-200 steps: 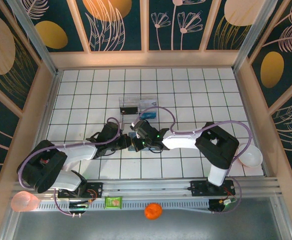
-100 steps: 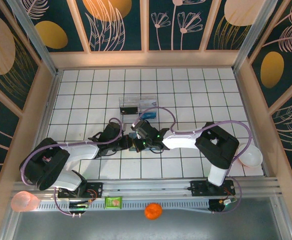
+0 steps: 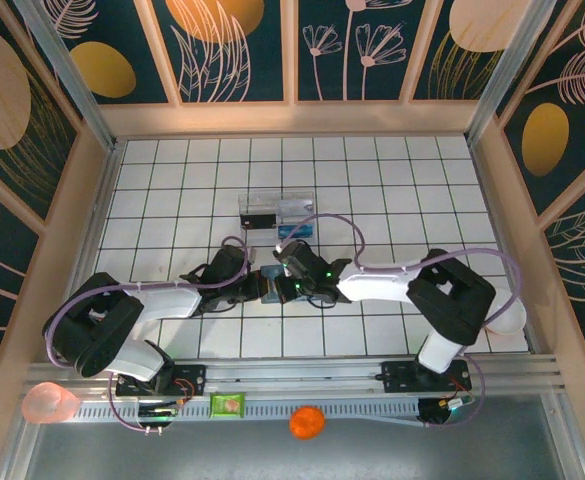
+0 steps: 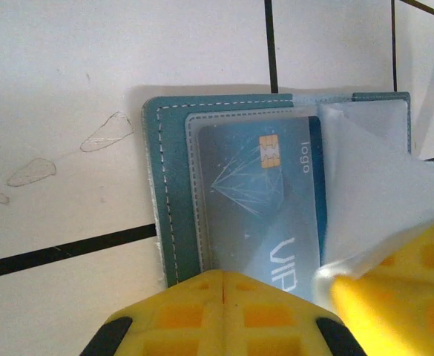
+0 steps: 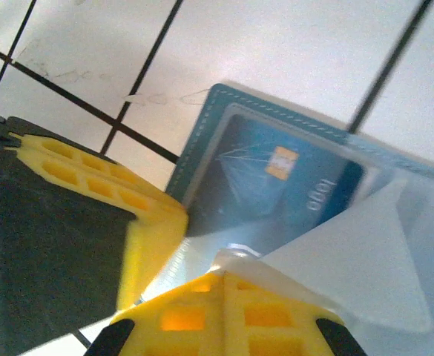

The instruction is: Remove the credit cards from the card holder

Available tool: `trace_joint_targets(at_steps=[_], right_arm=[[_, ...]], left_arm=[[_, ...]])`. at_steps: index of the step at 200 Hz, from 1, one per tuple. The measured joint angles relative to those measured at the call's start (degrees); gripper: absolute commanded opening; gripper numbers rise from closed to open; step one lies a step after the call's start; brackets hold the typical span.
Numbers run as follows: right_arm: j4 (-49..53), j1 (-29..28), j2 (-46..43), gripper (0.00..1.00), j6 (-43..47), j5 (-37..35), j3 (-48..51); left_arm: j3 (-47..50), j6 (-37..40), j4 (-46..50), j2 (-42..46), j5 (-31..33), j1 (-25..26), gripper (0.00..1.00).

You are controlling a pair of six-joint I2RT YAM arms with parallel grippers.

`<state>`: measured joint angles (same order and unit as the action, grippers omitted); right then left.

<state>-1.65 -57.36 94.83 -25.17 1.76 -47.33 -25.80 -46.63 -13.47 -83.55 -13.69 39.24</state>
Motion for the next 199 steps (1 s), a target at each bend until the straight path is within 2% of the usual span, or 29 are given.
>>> trace_joint_targets(at_steps=[33,62,94,144,199], right_arm=[[0.39,1.33,-5.49,0.3,-3.91,-3.17,4.5],[2.95,3.1,-12.0,0.38,-7.76,-8.15,8.72],[4.68,5.05,-18.25,0.39,-8.7,-11.96,10.71],[5.14,5.31,-18.75,0.38,-8.66,-13.97,10.49],[6.21,6.93,-24.15,0.38,-8.66,-15.8,11.1]], left_arm=[[0.0,0.02,-0.02,-0.11,-0.07,0.11,0.0],[-0.04,0.09,0.0,-0.11,-0.35,0.11,0.0],[-1.16,0.98,1.57,-0.07,-0.79,0.11,0.02],[-7.17,2.21,4.15,-1.16,-1.55,2.91,0.05],[-17.11,3.63,4.79,-11.41,-4.39,8.15,0.03]])
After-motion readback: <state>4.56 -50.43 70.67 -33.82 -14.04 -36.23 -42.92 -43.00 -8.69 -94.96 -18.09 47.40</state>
